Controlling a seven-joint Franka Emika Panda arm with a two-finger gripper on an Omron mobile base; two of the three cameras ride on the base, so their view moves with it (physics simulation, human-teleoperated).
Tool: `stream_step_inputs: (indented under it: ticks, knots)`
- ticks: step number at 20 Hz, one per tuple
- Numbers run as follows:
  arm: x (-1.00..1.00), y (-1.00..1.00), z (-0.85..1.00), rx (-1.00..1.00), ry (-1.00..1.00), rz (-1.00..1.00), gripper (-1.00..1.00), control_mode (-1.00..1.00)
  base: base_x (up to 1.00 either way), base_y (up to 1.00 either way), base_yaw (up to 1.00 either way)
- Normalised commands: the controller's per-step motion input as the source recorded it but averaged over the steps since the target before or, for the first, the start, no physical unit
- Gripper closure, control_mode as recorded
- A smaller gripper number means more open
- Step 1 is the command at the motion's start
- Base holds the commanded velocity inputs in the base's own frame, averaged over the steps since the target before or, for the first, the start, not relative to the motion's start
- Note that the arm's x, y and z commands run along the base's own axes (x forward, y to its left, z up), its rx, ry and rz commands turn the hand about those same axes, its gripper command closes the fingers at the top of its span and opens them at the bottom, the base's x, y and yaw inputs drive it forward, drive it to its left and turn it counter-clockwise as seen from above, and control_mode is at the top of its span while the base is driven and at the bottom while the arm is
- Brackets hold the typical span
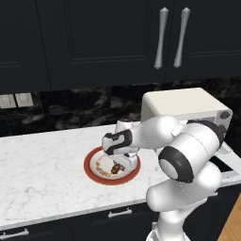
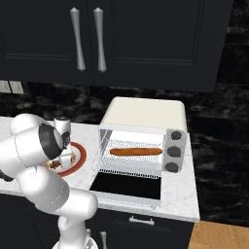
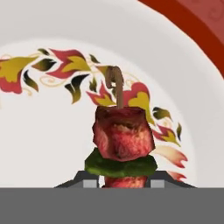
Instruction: Pick up the kebab skewer and baguette bread, and place them inside the toaster oven. Close the toaster oven door and start by setting the timer.
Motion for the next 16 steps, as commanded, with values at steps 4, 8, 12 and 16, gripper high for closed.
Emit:
stream_step_inputs:
  ticks: [4, 8, 12, 16]
  knots:
    - [-0.03, 0.01, -0.01, 0.00, 0.02, 0.00, 1.00, -1.00, 0.00, 0.00, 0.00]
    - [-0.41, 0.00, 0.27, 0.00, -0.18, 0.00, 1.00, -1.00, 0.00, 0.00, 0.00]
    - [-0.35, -0.01, 0.66, -0.01, -0.19, -0.02, 1.00, -1.00, 0.00, 0.00, 0.00]
    - [-0.39, -0.21, 0.75, 0.00, -0.06, -0.10, 1.00, -1.00, 0.00, 0.00, 0.00]
